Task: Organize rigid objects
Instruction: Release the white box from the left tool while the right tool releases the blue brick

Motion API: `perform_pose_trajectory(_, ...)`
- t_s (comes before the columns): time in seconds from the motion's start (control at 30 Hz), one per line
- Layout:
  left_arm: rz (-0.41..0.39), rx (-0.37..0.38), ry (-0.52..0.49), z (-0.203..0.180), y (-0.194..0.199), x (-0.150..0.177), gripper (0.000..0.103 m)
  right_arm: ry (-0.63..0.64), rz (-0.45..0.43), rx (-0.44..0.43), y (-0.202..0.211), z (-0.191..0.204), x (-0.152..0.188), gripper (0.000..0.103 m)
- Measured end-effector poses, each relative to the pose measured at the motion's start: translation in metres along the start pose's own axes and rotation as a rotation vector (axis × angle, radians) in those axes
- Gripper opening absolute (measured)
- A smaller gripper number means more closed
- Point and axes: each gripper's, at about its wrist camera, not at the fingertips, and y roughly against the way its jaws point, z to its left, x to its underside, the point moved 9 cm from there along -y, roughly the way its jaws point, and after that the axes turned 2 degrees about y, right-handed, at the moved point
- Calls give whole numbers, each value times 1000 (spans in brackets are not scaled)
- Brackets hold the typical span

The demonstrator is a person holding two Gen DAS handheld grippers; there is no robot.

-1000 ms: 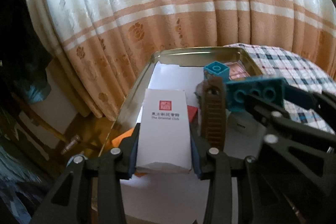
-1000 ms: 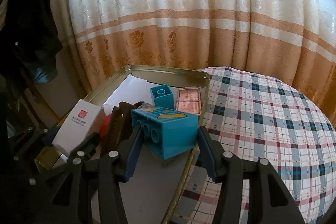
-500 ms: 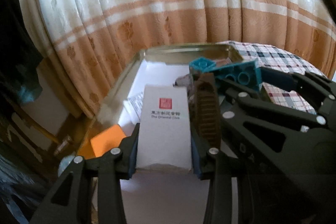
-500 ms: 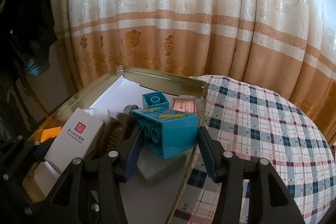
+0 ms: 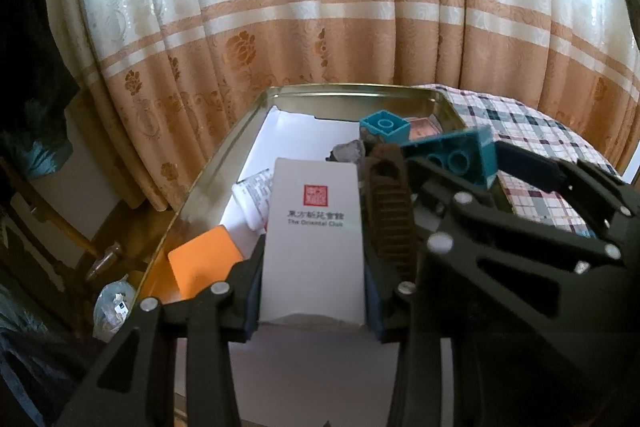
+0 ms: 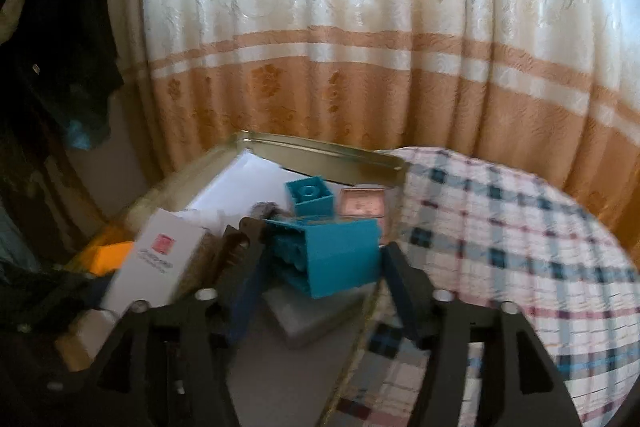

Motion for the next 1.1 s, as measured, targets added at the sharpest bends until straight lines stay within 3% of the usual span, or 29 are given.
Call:
perform_pose_trajectory(0.33, 24, 15, 42, 5, -4, 7, 41, 27, -2, -17, 4, 9, 4, 72)
perform_pose_trajectory(0.43, 52, 10, 59, 10, -5, 9, 42, 19, 19, -101, 6, 18, 8, 73)
perform_pose_trajectory(0.5, 50, 17, 70, 12, -3, 9, 46, -20, 48, -205, 6, 26, 12, 72)
perform_pose_trajectory(0.67, 62, 32, 79, 13, 0, 10, 50, -72, 51, -288, 12, 32, 14, 73)
perform_pose_trajectory(0.77, 61, 46, 78, 10, 2, 11, 60, -77, 33, -268, 17, 29, 16, 73)
perform_pose_trajectory(0.93, 12, 13, 64, 7, 10, 6, 89, -116, -15, -253, 28, 21, 16, 73)
perform_pose_trajectory(1.1, -35, -44, 37, 11, 22, -4, 97, -126, -14, -255, 29, 18, 17, 73)
